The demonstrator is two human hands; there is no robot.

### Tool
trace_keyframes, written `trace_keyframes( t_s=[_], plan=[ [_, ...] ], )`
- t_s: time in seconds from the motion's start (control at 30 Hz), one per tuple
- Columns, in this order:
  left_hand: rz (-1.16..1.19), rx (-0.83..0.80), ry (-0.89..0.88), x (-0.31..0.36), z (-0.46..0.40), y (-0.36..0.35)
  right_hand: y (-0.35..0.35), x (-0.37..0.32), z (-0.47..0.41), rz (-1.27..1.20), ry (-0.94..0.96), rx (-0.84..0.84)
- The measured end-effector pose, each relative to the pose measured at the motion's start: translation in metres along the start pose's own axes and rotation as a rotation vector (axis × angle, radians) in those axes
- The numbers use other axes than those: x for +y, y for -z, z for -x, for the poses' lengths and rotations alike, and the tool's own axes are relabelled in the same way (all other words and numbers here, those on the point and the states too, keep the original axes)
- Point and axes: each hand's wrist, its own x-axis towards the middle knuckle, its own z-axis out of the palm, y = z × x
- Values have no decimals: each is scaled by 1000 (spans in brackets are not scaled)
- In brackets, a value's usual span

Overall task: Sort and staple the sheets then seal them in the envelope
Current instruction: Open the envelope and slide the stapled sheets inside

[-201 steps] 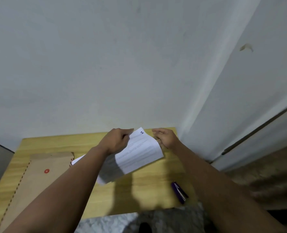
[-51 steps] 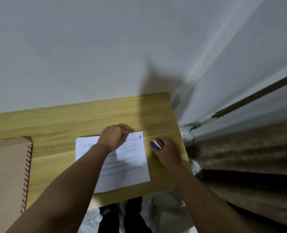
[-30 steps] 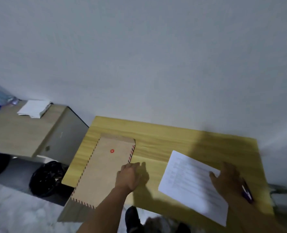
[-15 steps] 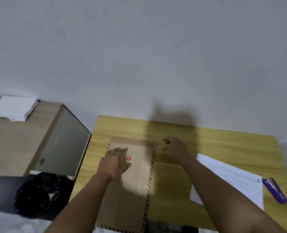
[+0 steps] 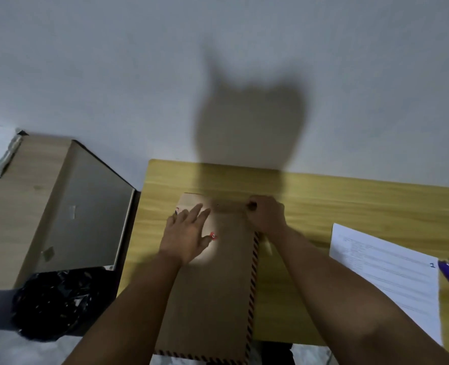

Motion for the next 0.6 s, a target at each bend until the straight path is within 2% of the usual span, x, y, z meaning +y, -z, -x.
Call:
trace_keyframes(
  t_s=[0.2, 0.3, 0.4, 0.5, 0.6],
  plan=[
    [344, -87, -78, 24, -23, 31, 38, 0, 8, -188, 14, 49],
    [346, -122, -95, 42, -33, 46, 62, 1, 17, -319, 77, 113],
    [383, -82, -50, 66, -42, 67, 87, 2, 30, -385, 78, 129],
    [652, -25, 202, 91, -49, 89, 107, 7, 44, -451, 95, 147],
    [977, -103, 424, 116, -54, 114, 126, 12, 65, -576, 120, 162]
  ],
)
